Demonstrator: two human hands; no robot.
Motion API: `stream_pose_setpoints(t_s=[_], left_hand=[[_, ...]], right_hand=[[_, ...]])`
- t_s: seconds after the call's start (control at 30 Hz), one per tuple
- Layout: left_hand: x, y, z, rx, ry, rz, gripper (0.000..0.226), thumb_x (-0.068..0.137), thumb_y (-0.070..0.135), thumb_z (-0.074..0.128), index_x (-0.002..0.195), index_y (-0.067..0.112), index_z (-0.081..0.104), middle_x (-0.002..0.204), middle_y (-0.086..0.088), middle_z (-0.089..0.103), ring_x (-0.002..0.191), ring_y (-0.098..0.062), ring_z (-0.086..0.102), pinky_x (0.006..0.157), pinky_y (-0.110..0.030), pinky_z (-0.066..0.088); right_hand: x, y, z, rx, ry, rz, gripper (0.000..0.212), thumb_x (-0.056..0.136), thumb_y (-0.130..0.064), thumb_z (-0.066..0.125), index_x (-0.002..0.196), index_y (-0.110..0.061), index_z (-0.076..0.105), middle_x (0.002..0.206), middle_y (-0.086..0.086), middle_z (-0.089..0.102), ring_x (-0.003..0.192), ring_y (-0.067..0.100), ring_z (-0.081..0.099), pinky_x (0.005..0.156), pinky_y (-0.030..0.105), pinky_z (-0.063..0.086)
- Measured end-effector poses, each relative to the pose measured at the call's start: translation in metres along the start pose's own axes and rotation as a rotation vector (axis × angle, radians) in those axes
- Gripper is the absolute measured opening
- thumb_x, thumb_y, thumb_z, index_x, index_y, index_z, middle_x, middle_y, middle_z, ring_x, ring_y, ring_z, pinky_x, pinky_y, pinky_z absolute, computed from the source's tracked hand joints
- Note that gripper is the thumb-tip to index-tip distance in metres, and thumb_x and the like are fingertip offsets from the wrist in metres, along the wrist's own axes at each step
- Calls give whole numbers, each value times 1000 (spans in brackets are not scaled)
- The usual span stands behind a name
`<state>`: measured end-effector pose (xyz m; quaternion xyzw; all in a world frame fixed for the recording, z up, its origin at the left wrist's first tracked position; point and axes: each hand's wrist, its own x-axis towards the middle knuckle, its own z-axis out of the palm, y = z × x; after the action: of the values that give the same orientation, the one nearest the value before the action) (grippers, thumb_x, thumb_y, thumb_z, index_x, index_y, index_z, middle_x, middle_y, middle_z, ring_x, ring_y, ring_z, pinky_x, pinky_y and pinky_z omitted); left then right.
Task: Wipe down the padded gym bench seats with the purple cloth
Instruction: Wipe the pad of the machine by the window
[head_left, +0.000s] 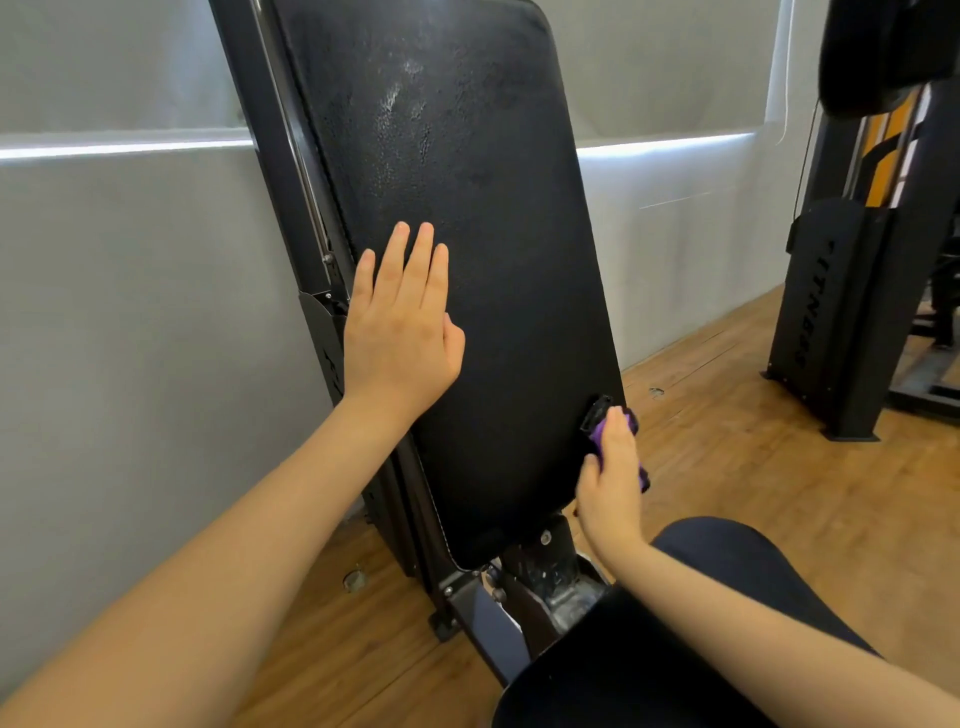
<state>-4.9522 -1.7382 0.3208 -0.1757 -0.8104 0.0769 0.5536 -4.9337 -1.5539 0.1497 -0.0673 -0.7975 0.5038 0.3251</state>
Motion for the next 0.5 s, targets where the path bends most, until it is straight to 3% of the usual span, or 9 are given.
stream_pose_setpoints(t_s=[0.1,0.17,0.23,0.37,0.5], left_hand=[[0,0,0,-4,-1,-6,58,84,22,35,136,0,48,145,-17,44,138,-35,35,113,-48,22],[0,0,1,-4,-2,-6,58,84,22,35,136,0,47,145,-17,43,138,-35,34,113,-48,22],[0,0,1,0,-2,-3,58,84,22,35,136,0,47,145,-18,43,138,-35,34,113,-48,22],[-1,-1,0,-2,-8,1,58,84,22,35,137,0,47,146,-17,43,138,-35,34,113,-48,21],[-1,0,0,-6,-9,2,58,84,22,36,136,0,47,146,-17,42,139,-35,33,113,-49,20]], right_hand=[[-39,-17,16,4,-45,-41,70,92,0,46,148,-21,10,155,-9,15,140,-2,6,114,21,8],[-67,-25,23,-9,-144,-170,72,92,-4,48,144,-29,5,152,-16,9,138,-9,0,116,22,8],[-85,-30,31,-118,-216,-390,71,91,-7,46,146,-28,6,153,-13,8,142,-1,1,117,28,8],[-72,-24,31,-274,-217,-713,65,80,-3,43,142,-14,25,147,3,30,137,21,26,106,46,36],[-60,-16,17,-486,-337,-1233,63,78,-6,44,139,-12,31,145,5,40,135,23,29,109,43,26]])
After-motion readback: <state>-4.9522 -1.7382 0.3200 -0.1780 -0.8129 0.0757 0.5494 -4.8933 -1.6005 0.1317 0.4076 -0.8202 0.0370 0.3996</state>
